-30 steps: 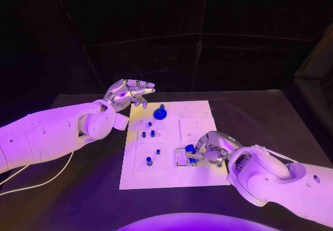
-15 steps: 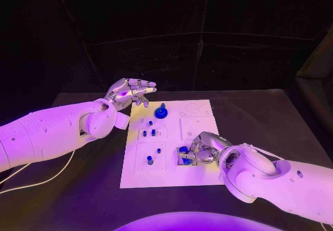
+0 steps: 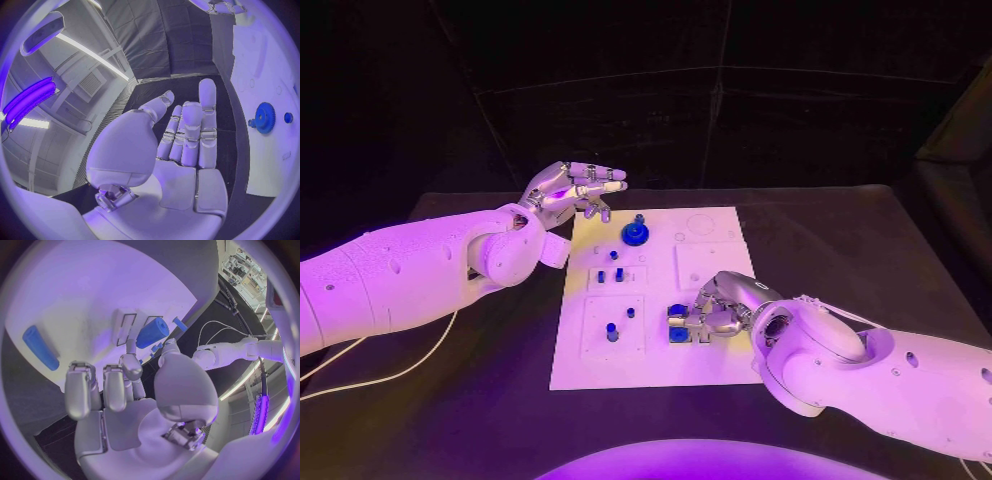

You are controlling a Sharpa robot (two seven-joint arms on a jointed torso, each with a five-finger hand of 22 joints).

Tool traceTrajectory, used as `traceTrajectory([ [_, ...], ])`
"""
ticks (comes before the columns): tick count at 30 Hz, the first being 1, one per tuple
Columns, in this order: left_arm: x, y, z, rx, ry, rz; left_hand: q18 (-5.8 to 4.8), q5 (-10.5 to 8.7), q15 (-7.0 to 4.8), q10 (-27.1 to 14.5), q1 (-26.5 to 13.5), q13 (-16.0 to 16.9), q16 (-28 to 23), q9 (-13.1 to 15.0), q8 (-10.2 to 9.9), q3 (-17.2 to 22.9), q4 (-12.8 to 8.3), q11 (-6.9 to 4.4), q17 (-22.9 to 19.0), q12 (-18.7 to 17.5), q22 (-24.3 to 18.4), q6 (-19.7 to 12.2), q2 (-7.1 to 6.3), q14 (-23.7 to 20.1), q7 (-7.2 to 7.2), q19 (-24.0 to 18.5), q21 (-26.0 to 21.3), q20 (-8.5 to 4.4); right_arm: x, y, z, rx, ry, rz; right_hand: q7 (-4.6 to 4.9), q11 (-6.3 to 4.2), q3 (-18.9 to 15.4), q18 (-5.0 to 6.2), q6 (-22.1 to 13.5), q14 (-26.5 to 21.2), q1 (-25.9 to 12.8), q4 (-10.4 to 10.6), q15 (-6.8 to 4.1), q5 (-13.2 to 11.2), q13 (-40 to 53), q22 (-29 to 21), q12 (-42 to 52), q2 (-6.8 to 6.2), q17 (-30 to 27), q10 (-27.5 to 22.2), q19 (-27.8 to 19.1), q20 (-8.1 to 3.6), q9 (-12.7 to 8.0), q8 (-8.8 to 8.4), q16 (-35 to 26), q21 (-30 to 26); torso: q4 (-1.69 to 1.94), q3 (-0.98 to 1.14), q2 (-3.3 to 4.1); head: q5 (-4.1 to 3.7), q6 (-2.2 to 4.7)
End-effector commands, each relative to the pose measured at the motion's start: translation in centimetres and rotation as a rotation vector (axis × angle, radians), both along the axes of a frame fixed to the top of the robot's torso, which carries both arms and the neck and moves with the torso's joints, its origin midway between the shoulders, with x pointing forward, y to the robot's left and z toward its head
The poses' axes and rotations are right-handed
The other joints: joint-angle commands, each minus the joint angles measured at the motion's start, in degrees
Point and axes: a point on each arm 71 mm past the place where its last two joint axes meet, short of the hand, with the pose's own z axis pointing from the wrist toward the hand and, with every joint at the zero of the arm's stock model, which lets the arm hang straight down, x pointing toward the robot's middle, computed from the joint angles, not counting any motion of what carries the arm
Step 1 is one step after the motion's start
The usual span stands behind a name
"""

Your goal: Assemble the parts on the task board

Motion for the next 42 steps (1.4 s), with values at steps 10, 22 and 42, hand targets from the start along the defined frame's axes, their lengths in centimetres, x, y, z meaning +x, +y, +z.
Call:
traceTrajectory([
  [10,0.0,0.0,0.1,-0.009,0.001,-0.01,0.32,0.1,0.16,-0.5,0.1,0.0,0.3,0.1,0.4,-0.3,0.0,-0.05,0.0,0.2,-0.1,-0.5,0.33,-0.3,0.17,-0.1,-0.3,0.39,-0.9,0.1,0.9,0.03,-0.032,0.073,-0.24,-0.25,3.4,-0.32,0.5,3.0,9.0,-1.7,0.14,4.4,0.9,6.5,0.8,2.26,0.7,0.7,0.2,0.06,0.0,-0.16,0.0,-0.1,-0.15,0.09,-0.06,0.1,-0.29],
  [22,0.0,-0.1,0.1,-0.008,0.002,-0.01,0.32,0.1,0.16,-0.5,0.1,0.0,0.3,0.1,0.4,-0.3,0.0,-0.05,0.0,0.2,-0.1,-0.5,0.33,-0.3,0.17,-0.1,-0.3,0.39,-0.2,-0.7,0.3,-0.021,-0.021,0.063,-0.6,-0.6,3.1,-0.43,1.7,3.1,14.6,-3.6,-0.13,3.9,2.3,7.0,2.1,3.7,1.1,1.5,0.5,-0.18,0.3,0.67,0.1,0.2,0.1,0.04,-0.02,-0.02,-0.43],
  [42,0.1,-0.1,0.1,-0.008,0.003,-0.011,0.32,0.11,0.16,-0.6,0.2,0.0,0.3,0.1,0.5,-0.3,0.0,-0.03,0.0,0.3,-0.1,-0.6,0.39,-0.3,0.18,-0.1,-0.3,0.41,0.1,1.0,0.0,0.005,-0.018,0.105,-1.66,-1.49,2.6,-0.67,4.0,3.4,17.4,-4.6,-0.8,4.3,4.3,7.9,4.5,6.23,2.4,3.1,1.2,-0.7,0.9,2.05,0.7,0.8,0.03,0.05,-0.04,0.1,-0.77],
])
